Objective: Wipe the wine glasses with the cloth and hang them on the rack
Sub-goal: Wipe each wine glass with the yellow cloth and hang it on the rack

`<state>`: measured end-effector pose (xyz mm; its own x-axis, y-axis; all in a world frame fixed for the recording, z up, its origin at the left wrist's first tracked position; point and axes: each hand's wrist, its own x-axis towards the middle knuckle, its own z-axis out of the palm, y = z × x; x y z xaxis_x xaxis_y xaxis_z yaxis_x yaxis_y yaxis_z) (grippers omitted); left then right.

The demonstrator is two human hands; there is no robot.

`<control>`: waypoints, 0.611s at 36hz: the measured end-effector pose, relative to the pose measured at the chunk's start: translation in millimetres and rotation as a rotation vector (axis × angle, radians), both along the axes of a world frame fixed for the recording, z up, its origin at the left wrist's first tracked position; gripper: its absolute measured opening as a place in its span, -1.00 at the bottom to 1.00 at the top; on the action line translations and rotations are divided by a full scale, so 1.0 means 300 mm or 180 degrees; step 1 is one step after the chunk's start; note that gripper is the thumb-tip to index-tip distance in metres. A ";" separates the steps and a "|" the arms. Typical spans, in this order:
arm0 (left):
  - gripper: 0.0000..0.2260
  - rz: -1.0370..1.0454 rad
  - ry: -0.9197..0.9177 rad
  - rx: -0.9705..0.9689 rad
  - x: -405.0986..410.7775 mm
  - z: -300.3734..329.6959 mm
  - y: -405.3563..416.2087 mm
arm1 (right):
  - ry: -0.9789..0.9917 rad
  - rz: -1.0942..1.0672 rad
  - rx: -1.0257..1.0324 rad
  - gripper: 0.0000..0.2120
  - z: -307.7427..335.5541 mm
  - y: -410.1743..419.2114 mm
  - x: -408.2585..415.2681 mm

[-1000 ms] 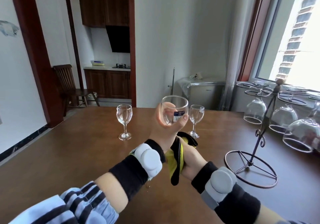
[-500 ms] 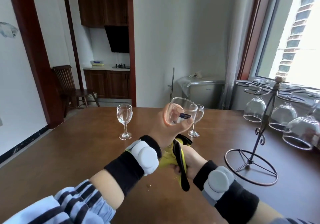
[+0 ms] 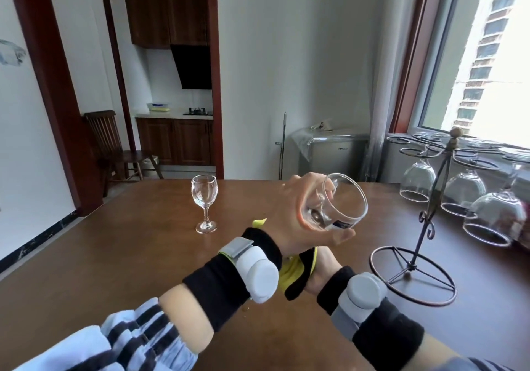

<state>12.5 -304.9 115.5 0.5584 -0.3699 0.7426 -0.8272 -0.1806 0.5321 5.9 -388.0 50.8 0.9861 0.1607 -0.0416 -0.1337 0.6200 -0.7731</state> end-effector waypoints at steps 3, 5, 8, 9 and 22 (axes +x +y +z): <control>-0.46 -0.0002 -0.0133 0.0158 -0.014 0.002 0.003 | -0.0398 -0.0128 -0.0140 -0.77 0.034 -0.037 -0.009; -0.41 0.0029 -0.0159 0.0239 -0.012 -0.006 0.008 | -0.0638 -0.0213 -0.0371 -0.79 0.054 -0.074 -0.005; -0.31 0.0031 -0.0021 0.0368 -0.005 -0.022 0.022 | -0.0739 -0.0597 -0.0612 -0.88 0.065 -0.147 0.043; -0.28 0.0037 0.0026 0.0416 -0.003 -0.026 0.026 | -0.0779 -0.0814 -0.0767 -0.92 0.077 -0.172 0.059; -0.15 -0.0449 0.1525 0.0722 0.040 -0.036 0.089 | -0.0862 -0.2843 -0.3418 -0.63 0.215 -0.341 0.121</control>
